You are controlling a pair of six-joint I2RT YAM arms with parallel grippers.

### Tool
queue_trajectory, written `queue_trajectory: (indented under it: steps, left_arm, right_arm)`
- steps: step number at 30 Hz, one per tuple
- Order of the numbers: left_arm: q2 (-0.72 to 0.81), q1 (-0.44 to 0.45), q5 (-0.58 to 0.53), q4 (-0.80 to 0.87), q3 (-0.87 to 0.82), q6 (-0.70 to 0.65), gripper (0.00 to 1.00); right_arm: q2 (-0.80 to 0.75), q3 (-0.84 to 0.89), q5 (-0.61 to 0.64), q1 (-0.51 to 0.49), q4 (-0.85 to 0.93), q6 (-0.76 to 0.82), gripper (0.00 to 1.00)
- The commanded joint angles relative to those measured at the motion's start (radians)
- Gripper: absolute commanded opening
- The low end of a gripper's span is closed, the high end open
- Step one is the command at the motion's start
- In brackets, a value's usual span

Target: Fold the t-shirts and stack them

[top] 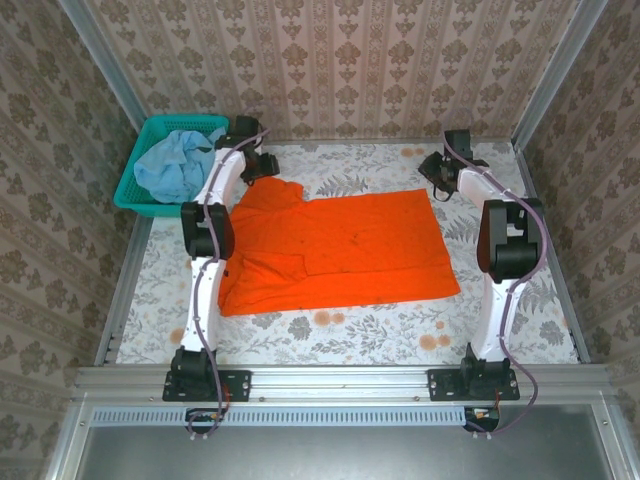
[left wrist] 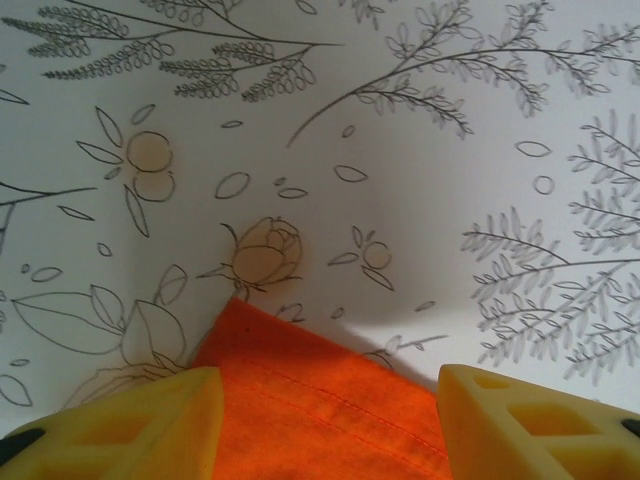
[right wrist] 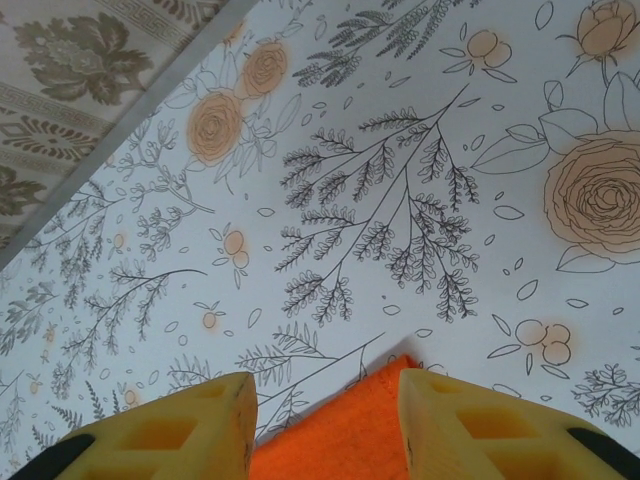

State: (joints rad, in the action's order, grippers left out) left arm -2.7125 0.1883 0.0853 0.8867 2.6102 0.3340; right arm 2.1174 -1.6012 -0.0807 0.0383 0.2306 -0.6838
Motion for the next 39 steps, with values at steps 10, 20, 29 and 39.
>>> queue_trajectory:
  steps: [10, 20, 29, 39]
  left_arm:
    - [-0.031, -0.022, -0.055, -0.078, 0.028, -0.065, 0.59]
    - [-0.058, -0.023, -0.021, -0.085, 0.027, -0.054, 0.50]
    - [-0.069, -0.021, 0.012, -0.097, 0.021, -0.044, 0.37]
    - [-0.041, -0.008, 0.028, -0.070, -0.042, -0.075, 0.34]
  right_arm:
    - [0.065, -0.033, -0.083, 0.011, -0.057, -0.026, 0.42]
    - [0.071, -0.029, -0.088, 0.012, -0.063, -0.019, 0.42]
    - [0.123, -0.099, -0.076, 0.011, 0.001, -0.031, 0.43]
    - [0.139, -0.115, -0.067, 0.009, 0.018, -0.020, 0.43]
